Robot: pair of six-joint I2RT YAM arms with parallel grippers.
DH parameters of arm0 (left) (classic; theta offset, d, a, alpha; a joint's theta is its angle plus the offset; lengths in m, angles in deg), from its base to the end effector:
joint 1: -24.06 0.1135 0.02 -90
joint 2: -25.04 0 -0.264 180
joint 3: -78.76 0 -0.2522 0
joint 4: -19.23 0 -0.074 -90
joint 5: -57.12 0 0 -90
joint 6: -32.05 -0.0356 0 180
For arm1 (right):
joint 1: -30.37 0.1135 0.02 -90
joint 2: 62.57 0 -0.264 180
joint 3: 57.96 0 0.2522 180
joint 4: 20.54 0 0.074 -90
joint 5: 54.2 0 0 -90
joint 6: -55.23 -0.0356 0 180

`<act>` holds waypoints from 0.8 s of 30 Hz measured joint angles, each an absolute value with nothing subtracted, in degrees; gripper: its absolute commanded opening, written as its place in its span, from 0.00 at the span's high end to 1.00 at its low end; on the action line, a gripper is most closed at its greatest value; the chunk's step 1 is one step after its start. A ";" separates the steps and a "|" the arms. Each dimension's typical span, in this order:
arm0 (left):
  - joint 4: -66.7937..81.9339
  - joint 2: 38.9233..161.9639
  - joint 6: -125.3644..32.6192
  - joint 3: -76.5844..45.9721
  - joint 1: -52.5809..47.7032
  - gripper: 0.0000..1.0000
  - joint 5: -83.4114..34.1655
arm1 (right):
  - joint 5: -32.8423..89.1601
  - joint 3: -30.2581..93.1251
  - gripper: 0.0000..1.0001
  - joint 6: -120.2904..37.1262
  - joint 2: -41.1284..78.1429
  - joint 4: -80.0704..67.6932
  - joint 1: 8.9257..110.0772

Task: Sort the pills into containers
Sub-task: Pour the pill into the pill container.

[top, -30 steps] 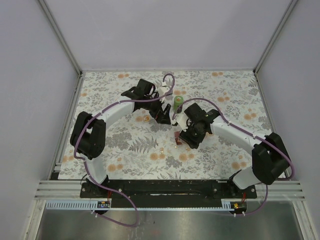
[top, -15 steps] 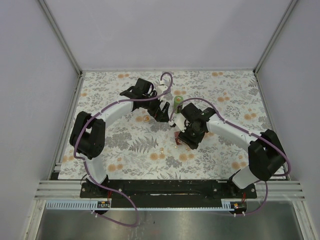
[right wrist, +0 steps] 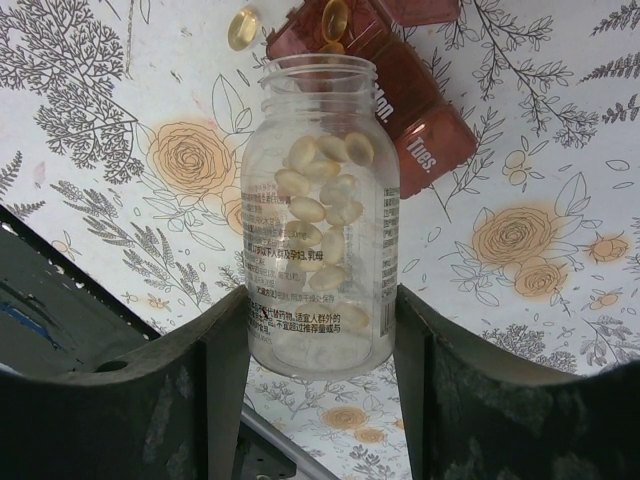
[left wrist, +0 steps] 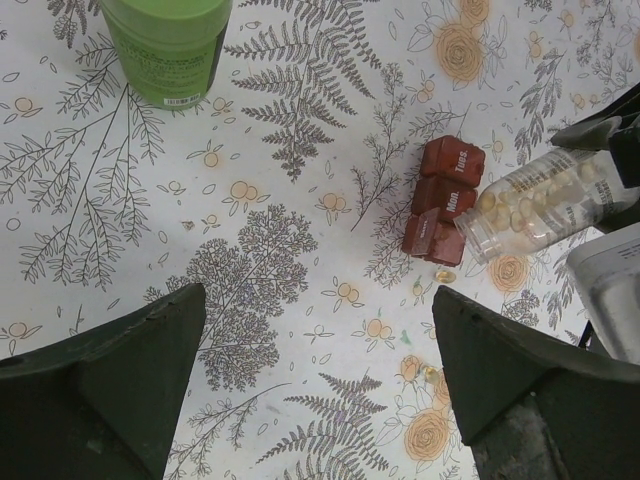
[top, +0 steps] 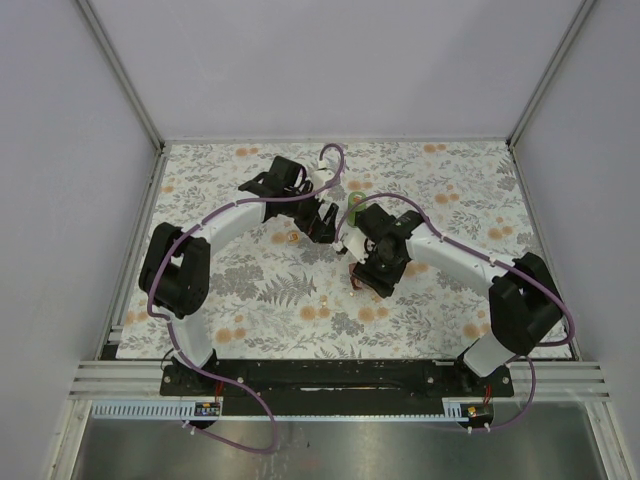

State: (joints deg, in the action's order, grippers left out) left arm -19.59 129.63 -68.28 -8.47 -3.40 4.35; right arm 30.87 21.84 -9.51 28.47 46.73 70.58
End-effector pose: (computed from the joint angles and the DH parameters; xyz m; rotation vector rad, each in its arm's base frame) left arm 0.3435 -0.2028 0.2382 1.0524 2.1804 -0.9287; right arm 0.2225 0.1921 0.2210 -1.6057 2.4742 0.1645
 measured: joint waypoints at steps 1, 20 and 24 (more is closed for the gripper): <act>-19.59 129.63 -68.24 -8.47 -3.36 0.01 4.35 | 30.89 21.97 1.00 -9.49 28.49 46.80 70.60; -19.20 129.20 -67.93 -8.71 -2.88 0.01 4.37 | 32.38 24.77 1.00 -9.14 30.59 48.94 71.50; -19.16 128.89 -67.93 -9.28 -2.83 0.01 4.39 | 32.58 25.25 1.00 -9.12 31.25 49.42 71.74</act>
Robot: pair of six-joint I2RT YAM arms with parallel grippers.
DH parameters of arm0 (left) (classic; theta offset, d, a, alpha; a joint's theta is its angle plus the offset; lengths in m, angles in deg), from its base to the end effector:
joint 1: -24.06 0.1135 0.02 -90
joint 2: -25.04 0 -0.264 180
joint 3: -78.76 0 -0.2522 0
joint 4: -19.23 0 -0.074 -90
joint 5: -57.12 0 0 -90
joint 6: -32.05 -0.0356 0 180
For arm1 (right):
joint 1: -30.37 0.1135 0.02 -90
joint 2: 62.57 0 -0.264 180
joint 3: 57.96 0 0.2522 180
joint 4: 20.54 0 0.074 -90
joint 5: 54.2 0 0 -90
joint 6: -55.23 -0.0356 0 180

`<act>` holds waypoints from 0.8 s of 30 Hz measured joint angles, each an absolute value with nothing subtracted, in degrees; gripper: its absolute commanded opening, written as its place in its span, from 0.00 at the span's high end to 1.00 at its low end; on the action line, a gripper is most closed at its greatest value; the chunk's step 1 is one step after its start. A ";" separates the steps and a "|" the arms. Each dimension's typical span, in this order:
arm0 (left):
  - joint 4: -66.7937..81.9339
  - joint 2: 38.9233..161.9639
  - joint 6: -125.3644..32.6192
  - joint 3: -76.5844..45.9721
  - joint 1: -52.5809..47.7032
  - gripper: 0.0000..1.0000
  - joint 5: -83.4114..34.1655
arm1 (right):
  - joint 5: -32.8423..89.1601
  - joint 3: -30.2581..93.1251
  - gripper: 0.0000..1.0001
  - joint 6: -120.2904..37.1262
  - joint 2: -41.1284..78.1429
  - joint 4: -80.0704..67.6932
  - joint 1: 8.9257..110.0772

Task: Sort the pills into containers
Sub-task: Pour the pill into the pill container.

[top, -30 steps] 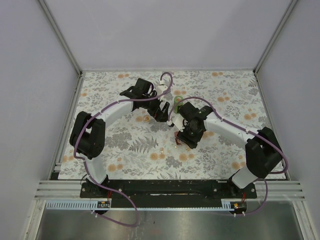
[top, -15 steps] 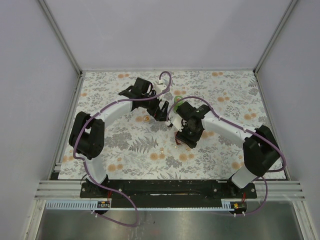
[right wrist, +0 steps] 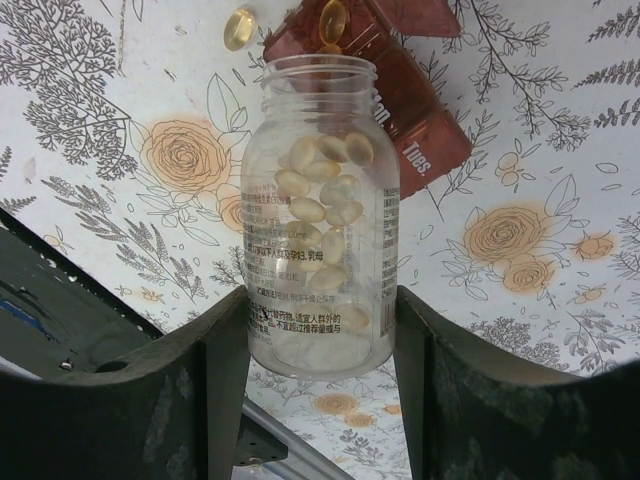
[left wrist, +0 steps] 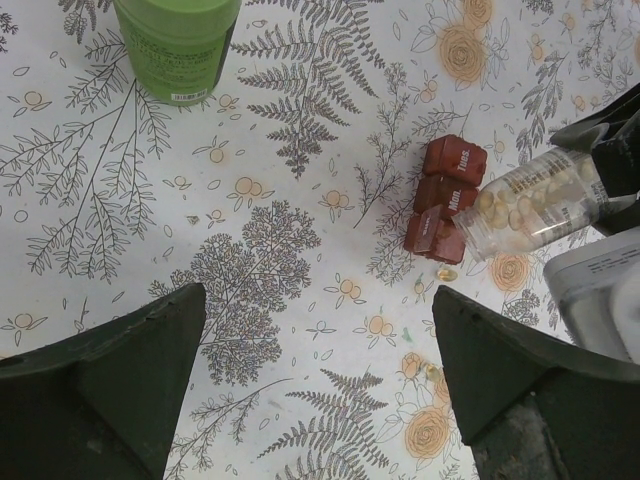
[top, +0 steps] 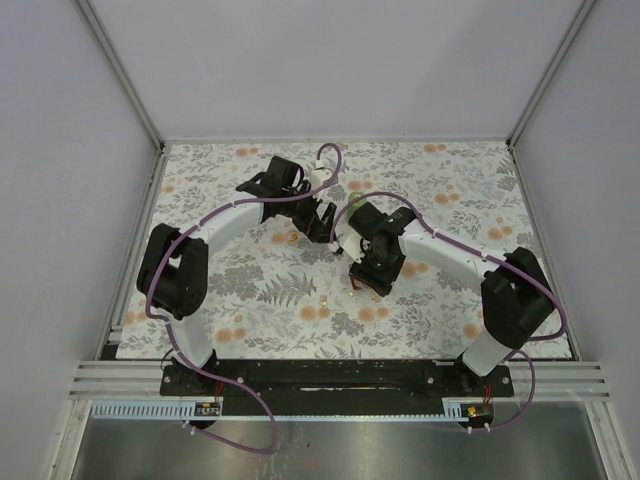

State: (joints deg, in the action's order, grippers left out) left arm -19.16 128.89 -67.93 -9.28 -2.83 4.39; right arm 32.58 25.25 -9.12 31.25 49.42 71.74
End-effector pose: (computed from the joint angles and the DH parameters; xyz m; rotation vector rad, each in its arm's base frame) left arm 0.3429 -0.1980 0.2392 1.0348 2.1813 -0.9267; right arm 0.2264 0.2020 0.2224 -1.6532 2.4842 0.1167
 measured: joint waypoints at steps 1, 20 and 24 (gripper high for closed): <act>-19.13 128.89 -67.93 -9.28 -2.83 0.01 4.39 | 32.73 25.34 1.00 -9.12 31.38 49.57 71.76; -19.02 128.45 -67.86 -9.30 -2.68 0.01 4.41 | 33.87 27.94 1.00 -8.88 33.30 51.85 72.59; -19.02 128.43 -67.69 -9.30 -2.62 0.01 4.44 | 33.89 28.40 1.00 -8.86 33.83 52.26 72.94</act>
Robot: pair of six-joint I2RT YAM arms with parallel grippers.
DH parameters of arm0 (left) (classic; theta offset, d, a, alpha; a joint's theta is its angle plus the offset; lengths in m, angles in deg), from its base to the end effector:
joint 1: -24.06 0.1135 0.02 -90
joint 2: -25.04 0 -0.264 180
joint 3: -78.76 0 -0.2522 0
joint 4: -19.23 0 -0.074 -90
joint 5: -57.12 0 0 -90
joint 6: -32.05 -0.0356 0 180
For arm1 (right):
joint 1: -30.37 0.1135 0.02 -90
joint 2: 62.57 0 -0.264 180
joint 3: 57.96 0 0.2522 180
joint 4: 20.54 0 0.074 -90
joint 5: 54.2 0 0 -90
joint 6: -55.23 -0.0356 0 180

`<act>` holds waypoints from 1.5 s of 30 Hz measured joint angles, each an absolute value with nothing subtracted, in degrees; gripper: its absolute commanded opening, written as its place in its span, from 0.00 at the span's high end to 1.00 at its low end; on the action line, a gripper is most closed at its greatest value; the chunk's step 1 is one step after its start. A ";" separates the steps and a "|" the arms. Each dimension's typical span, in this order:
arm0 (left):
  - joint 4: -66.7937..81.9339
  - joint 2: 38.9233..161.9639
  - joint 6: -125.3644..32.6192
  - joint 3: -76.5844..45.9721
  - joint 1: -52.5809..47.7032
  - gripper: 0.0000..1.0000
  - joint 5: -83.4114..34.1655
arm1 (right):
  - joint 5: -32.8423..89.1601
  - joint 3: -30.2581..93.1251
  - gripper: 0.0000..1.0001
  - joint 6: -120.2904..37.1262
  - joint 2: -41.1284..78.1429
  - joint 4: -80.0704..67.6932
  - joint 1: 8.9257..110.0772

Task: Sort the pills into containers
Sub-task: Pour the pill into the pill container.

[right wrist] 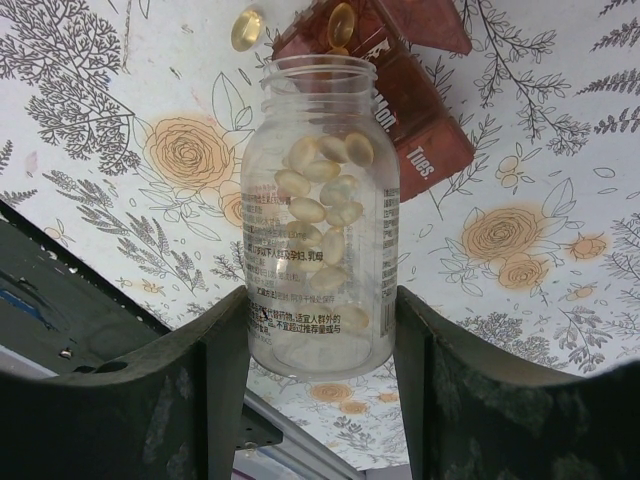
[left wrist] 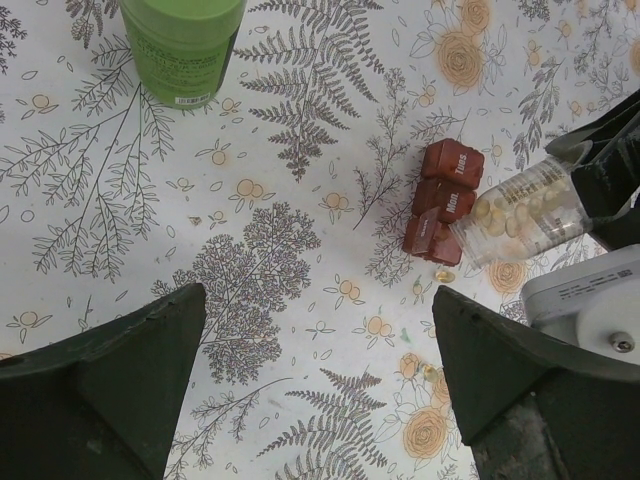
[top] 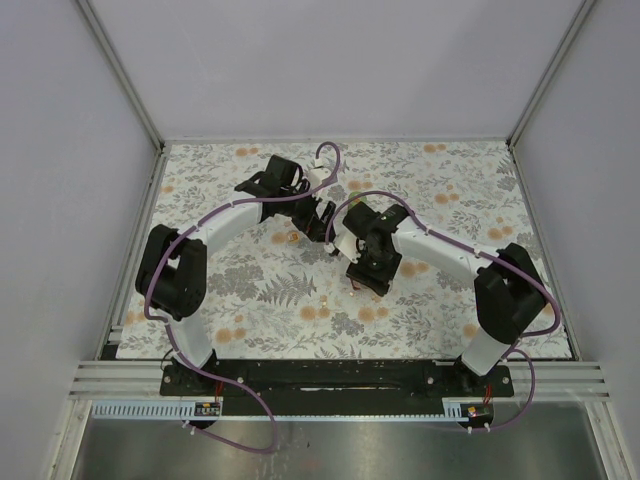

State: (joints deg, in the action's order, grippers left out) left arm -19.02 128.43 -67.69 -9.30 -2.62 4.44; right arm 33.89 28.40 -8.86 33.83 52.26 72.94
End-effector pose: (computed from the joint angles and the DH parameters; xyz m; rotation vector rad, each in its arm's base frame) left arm 0.3428 -0.1964 0.2422 1.0267 2.1746 -0.9261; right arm 0.2285 0.2115 0.2232 -1.7029 2.4963 0.0772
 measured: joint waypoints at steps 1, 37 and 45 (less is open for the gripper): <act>-19.02 128.39 -67.62 -9.30 -2.62 0.01 4.44 | 33.93 28.46 1.00 -8.86 33.89 52.37 73.01; -18.96 128.26 -67.34 -9.30 -2.53 0.01 4.61 | 36.36 33.12 1.00 -7.28 37.41 56.31 73.90; -18.96 128.26 -67.34 -9.30 -2.27 0.01 4.61 | 36.38 33.58 1.00 -6.91 38.70 57.01 74.23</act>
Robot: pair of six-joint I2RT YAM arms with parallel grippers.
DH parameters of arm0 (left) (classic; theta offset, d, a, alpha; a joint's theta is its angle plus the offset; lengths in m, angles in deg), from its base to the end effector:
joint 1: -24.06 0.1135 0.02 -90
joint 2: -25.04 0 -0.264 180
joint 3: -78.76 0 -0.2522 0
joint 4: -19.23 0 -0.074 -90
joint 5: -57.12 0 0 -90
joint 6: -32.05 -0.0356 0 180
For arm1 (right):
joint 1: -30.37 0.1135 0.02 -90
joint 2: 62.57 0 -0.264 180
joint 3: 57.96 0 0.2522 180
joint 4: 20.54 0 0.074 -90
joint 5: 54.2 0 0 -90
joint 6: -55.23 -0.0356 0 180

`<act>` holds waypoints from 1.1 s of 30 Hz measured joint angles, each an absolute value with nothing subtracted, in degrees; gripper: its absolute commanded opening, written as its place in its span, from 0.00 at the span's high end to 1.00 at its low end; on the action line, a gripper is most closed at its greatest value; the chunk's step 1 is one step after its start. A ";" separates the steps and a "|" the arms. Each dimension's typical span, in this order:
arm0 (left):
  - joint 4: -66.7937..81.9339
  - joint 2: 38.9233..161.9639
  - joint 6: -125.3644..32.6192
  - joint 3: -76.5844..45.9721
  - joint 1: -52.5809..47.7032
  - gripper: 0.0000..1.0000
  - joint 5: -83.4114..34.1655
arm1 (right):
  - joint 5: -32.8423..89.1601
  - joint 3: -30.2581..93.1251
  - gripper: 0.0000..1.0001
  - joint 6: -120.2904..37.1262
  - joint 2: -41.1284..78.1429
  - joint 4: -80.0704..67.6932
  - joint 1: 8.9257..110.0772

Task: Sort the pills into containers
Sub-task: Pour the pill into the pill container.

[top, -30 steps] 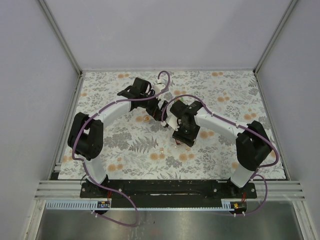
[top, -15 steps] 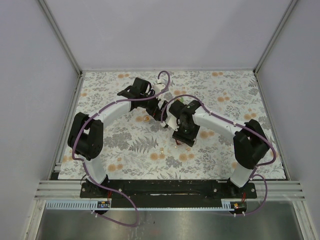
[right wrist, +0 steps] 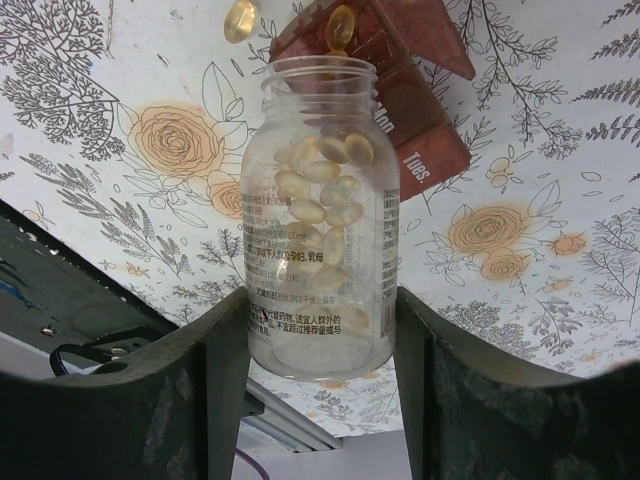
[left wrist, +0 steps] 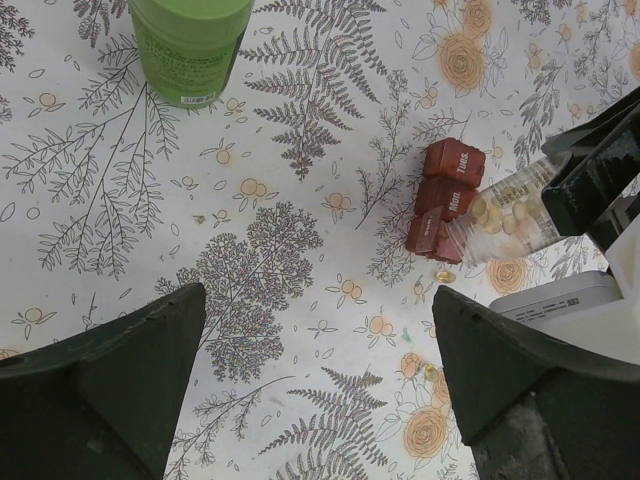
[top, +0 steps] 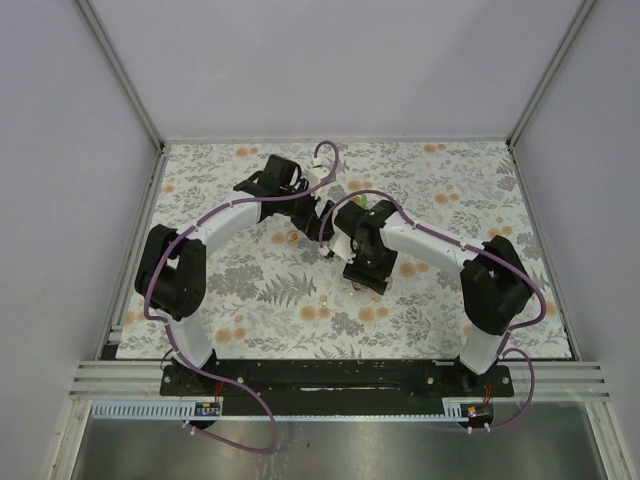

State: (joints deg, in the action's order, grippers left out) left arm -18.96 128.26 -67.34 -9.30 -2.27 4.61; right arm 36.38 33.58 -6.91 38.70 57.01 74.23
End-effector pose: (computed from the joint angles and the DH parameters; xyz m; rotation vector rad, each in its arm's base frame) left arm 0.3436 -0.1942 0.2435 1.0146 2.1755 -0.9290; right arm 0.2349 0.2252 0.2203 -1.8117 2.5071 -0.0053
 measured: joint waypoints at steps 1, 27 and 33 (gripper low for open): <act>-18.96 128.26 -67.36 -9.30 -2.24 0.01 4.61 | 36.40 33.71 1.00 -6.91 38.79 57.22 74.25; -18.96 128.24 -67.34 -9.30 -1.74 0.01 4.90 | 36.93 37.27 1.00 -5.91 41.54 60.92 74.97; -18.96 128.24 -67.36 -9.30 -1.68 0.01 5.03 | 37.58 38.67 1.00 -5.60 42.37 62.25 75.02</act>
